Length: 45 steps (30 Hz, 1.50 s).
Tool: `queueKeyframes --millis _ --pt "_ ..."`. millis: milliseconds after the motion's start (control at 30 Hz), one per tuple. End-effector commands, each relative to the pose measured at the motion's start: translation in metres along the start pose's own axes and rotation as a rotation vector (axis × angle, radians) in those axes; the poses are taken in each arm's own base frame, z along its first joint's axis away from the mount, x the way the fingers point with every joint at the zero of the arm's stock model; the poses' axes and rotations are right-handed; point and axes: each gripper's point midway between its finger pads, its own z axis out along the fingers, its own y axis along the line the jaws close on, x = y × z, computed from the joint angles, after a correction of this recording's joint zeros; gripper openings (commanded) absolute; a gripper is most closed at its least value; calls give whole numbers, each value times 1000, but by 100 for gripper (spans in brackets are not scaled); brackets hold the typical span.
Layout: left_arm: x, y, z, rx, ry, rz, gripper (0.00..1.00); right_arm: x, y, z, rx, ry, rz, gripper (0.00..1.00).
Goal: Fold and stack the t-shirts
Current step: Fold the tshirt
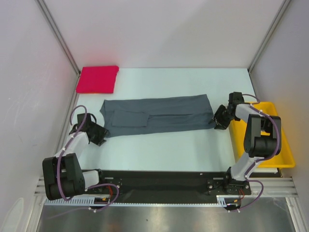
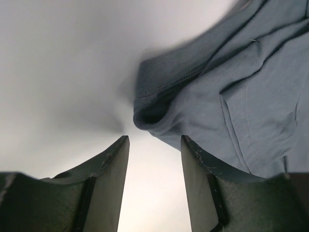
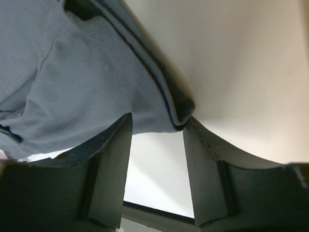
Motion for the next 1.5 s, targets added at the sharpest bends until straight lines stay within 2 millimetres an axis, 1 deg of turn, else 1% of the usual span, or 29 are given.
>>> queueKeyframes --millis 0,33,100,200,300,367,400,467,567,667,700,733,800,833,867,900,933,967,1000,1067,1100,1167,1200,1233,1300,1333,1400,1433,1467 --pt "-7 -11 -7 46 -15 19 54 -5 -7 7 30 -9 -8 50" --pt "-9 -14 -8 56 -19 24 54 -4 -9 7 36 -6 -9 45" --pt "-13 -15 -8 48 -32 32 55 -3 -10 8 40 -5 -15 41" --pt "-20 -13 -6 33 -53 39 57 -2 -12 8 46 0 -17 29" --pt "-22 -12 -1 32 -53 25 57 -2 -14 9 55 0 -21 24" --pt "-25 -13 2 35 -64 27 56 -1 -17 10 68 5 -23 16" --pt "-26 -13 4 36 -63 32 55 1 -19 10 75 10 -25 7" --pt "-29 -14 7 40 -72 48 52 2 -23 10 97 12 -33 0" --pt "-29 -15 14 44 -67 67 47 7 -30 6 129 24 -36 0" --pt "-36 -17 23 43 -84 89 38 23 -33 2 157 48 -36 0" --pt "-38 -20 25 47 -88 101 29 28 -31 -3 162 47 -45 0" --pt "-42 -23 28 45 -89 119 26 33 -33 -4 175 51 -47 0" --pt "-45 -34 31 67 -95 156 17 52 -29 -8 184 70 -57 0" --pt "-49 -43 31 80 -105 190 15 55 -30 -10 196 66 -55 0" --pt "-50 -44 36 59 -108 209 14 63 -37 -11 212 77 -40 0" --pt "-45 -51 37 67 -102 242 13 75 -29 -14 207 83 -64 0" --pt "-47 -61 37 81 -110 265 13 81 -29 -16 216 89 -68 0" --pt "-45 -64 42 76 -111 276 13 86 -30 -18 224 97 -72 0" --pt "-38 -71 44 84 -103 302 12 97 -29 -19 233 116 -84 0" --pt "-37 -85 48 104 -108 322 13 107 -28 -24 227 119 -94 0" --pt "-28 -88 56 97 -82 345 13 116 -31 -24 233 132 -103 0" --pt "-26 -103 63 107 -74 358 12 126 -28 -29 208 134 -104 0" --pt "-24 -101 75 83 -55 355 12 135 -34 -28 213 152 -97 0" --pt "-17 -118 76 113 -49 379 12 140 -31 -30 191 159 -93 0" --pt "-11 -133 84 131 -34 397 13 146 -32 -34 172 161 -94 0" --pt "-11 -143 93 125 -23 400 13 153 -34 -34 175 172 -109 0" --pt "-10 -159 97 127 -26 431 13 159 -35 -38 171 171 -129 0" --pt "-13 -175 103 152 -26 435 13 163 -38 -39 177 177 -131 0" --pt "-12 -185 106 168 -21 435 13 166 -36 -41 170 176 -143 1"
